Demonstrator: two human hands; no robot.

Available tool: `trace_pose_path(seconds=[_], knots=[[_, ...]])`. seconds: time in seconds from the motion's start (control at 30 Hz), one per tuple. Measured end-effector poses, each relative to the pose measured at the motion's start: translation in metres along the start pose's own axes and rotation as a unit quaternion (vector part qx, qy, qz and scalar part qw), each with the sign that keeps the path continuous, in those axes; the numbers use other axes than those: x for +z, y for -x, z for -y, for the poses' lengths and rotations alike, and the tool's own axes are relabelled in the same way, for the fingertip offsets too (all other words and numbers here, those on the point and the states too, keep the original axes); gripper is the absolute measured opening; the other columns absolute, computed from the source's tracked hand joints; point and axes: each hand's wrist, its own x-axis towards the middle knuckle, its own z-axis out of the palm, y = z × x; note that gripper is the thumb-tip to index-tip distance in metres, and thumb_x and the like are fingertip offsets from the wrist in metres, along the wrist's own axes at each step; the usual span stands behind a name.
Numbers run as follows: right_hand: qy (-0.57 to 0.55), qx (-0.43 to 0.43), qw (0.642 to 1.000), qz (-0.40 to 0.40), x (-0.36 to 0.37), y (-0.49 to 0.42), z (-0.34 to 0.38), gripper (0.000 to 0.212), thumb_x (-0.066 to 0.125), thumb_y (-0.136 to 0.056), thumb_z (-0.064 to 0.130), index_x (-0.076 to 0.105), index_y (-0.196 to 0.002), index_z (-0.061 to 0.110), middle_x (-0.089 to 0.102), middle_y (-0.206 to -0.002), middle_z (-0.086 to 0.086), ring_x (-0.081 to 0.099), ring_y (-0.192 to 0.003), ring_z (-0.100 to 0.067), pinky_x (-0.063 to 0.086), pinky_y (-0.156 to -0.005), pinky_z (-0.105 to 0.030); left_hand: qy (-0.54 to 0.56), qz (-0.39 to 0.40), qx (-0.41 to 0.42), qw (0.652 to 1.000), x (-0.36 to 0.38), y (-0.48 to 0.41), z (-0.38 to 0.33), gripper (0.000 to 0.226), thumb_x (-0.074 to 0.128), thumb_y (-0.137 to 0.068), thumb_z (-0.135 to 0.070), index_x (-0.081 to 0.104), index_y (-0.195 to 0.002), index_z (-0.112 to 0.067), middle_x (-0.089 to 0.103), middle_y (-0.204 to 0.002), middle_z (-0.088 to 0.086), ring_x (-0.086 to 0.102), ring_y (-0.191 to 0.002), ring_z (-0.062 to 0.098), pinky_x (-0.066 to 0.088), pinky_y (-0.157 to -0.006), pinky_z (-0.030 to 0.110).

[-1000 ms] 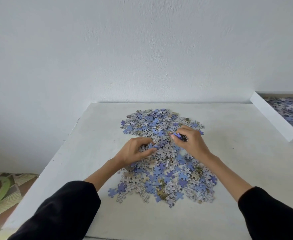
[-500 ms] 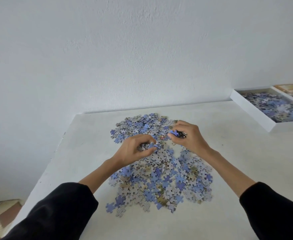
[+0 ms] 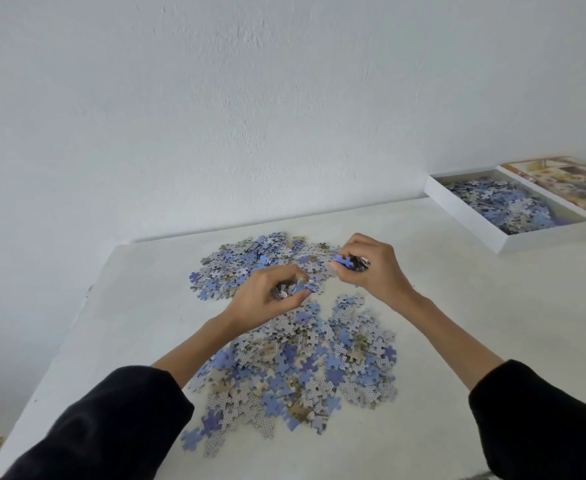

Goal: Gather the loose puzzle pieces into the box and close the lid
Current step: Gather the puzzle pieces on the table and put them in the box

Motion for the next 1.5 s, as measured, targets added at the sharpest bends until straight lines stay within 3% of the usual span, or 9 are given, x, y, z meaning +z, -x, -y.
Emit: trace_pose_path(seconds=[0.1,0.3,0.43,0.8,0.97,1.07,1.2,1.33,1.5], knots=[[-0.005,-0.003,1.0,0.0,-0.013,-0.002,-0.011,0.007,0.07,-0.077,0.003,0.066,-0.075,0.008,0.052,-0.074,0.002,0.047,-0.062,-0.003,0.036,-0.059,-0.013,0.0,-0.007,0.002,1.0,0.009,-0.012,-0.002,0.038,0.056,-0.084,-0.041,0.065,-0.095,-0.006,0.061,-0.08,-0.017,0.056,-0.069,-0.001,0.042,-0.06,0.013],[-0.009,-0.014,1.0,0.016,-0.065,-0.012,-0.049,0.011,0.069,-0.077,0.003,0.064,-0.071,0.011,0.054,-0.073,-0.003,0.048,-0.061,-0.008,0.037,-0.058,-0.015,0.018,-0.036,-0.019,0.999,0.038,-0.055,-0.015,0.034,0.056,-0.085,-0.042,0.064,-0.096,-0.011,0.062,-0.074,-0.002,0.057,-0.062,0.021,0.046,-0.058,0.036],[0.003,-0.013,1.0,0.007,-0.115,-0.023,-0.087,0.01,0.069,-0.077,0.005,0.063,-0.07,0.004,0.054,-0.073,-0.007,0.048,-0.058,-0.014,0.041,-0.049,-0.023,0.038,-0.031,-0.006,0.999,0.072,-0.098,-0.032,0.013,0.06,-0.089,-0.03,0.061,-0.09,-0.016,0.06,-0.071,-0.017,0.053,-0.053,-0.002,0.037,-0.052,0.009],[0.087,-0.016,0.996,-0.023,-0.247,-0.047,-0.191,0.009,0.069,-0.077,0.003,0.064,-0.07,0.003,0.054,-0.069,-0.015,0.052,-0.061,-0.027,0.039,-0.058,-0.031,0.07,0.023,-0.007,0.997,0.185,-0.24,-0.078,0.005,0.06,-0.086,-0.031,0.059,-0.084,-0.027,0.064,-0.074,-0.005,0.06,-0.055,0.013,0.051,-0.047,0.024],[0.113,0.014,0.993,-0.028,-0.288,-0.043,-0.243,0.008,0.07,-0.079,0.011,0.066,-0.076,0.004,0.056,-0.071,-0.009,0.048,-0.063,-0.013,0.035,-0.06,-0.015,0.044,0.058,0.017,0.997,0.228,-0.297,-0.093,0.012,0.06,-0.089,-0.027,0.054,-0.079,-0.022,0.059,-0.071,0.003,0.058,-0.054,0.017,0.052,-0.052,0.035],[0.126,0.04,0.991,-0.017,-0.305,-0.038,-0.276,0.011,0.069,-0.081,0.018,0.065,-0.076,0.009,0.052,-0.068,0.002,0.046,-0.064,-0.008,0.037,-0.065,-0.021,0.036,0.066,0.018,0.997,0.254,-0.326,-0.098,0.024,0.059,-0.089,-0.026,0.045,-0.071,-0.034,0.057,-0.067,0.003,0.053,-0.061,0.025,0.047,-0.059,0.04],[0.143,0.079,0.987,-0.014,-0.318,-0.033,-0.315,0.024,0.067,-0.081,0.028,0.065,-0.078,0.004,0.054,-0.068,-0.006,0.051,-0.062,-0.023,0.043,-0.069,-0.031,0.031,0.091,0.006,0.995,0.289,-0.357,-0.097,0.016,0.059,-0.09,-0.025,0.053,-0.077,-0.018,0.059,-0.069,0.013,0.052,-0.064,0.033,0.042,-0.061,0.041],[0.146,0.11,0.983,0.0,-0.319,-0.028,-0.341,0.017,0.064,-0.083,0.027,0.065,-0.089,0.012,0.051,-0.077,0.005,0.049,-0.072,-0.013,0.037,-0.066,-0.027,-0.03,0.139,0.003,0.99,0.309,-0.371,-0.081,0.013,0.059,-0.09,-0.03,0.055,-0.083,-0.02,0.062,-0.074,0.011,0.051,-0.061,0.024,0.044,-0.064,0.036],[0.173,0.089,0.981,-0.007,-0.312,-0.024,-0.35,0.011,0.064,-0.084,0.027,0.066,-0.091,0.019,0.055,-0.089,0.014,0.047,-0.087,-0.002,0.036,-0.075,-0.022,-0.108,0.12,0.043,0.986,0.317,-0.371,-0.069,0.027,0.058,-0.087,-0.046,0.065,-0.095,-0.021,0.058,-0.096,-0.001,0.052,-0.087,0.014,0.042,-0.07,0.03]])
